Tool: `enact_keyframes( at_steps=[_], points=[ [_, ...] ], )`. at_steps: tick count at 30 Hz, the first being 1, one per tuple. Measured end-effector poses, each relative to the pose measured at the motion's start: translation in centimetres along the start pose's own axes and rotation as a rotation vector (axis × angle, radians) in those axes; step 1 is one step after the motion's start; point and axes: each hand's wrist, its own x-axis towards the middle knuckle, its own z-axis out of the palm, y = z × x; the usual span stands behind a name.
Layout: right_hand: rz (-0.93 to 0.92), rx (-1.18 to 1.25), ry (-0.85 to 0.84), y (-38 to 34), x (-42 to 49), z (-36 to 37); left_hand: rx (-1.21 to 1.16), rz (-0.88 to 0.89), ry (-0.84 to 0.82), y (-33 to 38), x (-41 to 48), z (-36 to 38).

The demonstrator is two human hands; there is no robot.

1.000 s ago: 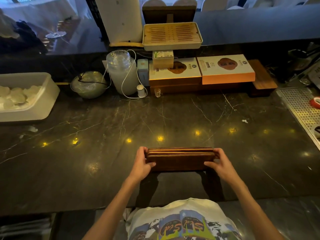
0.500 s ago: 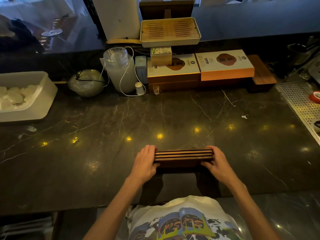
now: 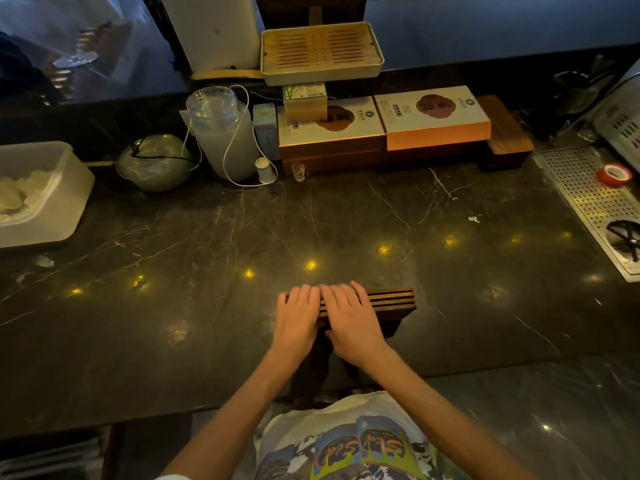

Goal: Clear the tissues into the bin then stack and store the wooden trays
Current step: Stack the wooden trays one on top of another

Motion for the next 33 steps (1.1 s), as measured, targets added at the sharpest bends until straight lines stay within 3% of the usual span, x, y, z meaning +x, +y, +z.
enact_keyframes(
  at_steps=[4,7,11,17,21,25,33],
  points=[
    [-0.011,0.016,0.072,1.9,-0.3,0.1,-0.009,-0.001,-0.03,-0.2,0.4,-0.2],
    [0.117,0.045,0.048,6.3,-1.5,-0.6,-0.022,0.006,-0.047,-0.3,0.3,-0.4],
    [0.191,0.242,0.001,10.2,-3.0,-1.1,-0.039,-0.005,-0.047,-0.2,0.3,-0.6],
    [0.192,-0.074,-0.028,5.9,-0.9,-1.1,0.001,-0.048,-0.036,0.6,0.4,-0.3],
    [0.095,-0.034,-0.021,1.8,1.2,-0.8,0.035,-0.027,-0.053,0.4,0.6,-0.5],
    [0.024,0.017,0.039,2.1,1.0,-0.4,0.043,0.022,-0.057,-0.3,0.8,-0.4],
    [0.055,-0.006,-0.125,4.4,0.9,-0.9,0.064,0.111,-0.087,-0.2,1.0,-0.4]
  ],
)
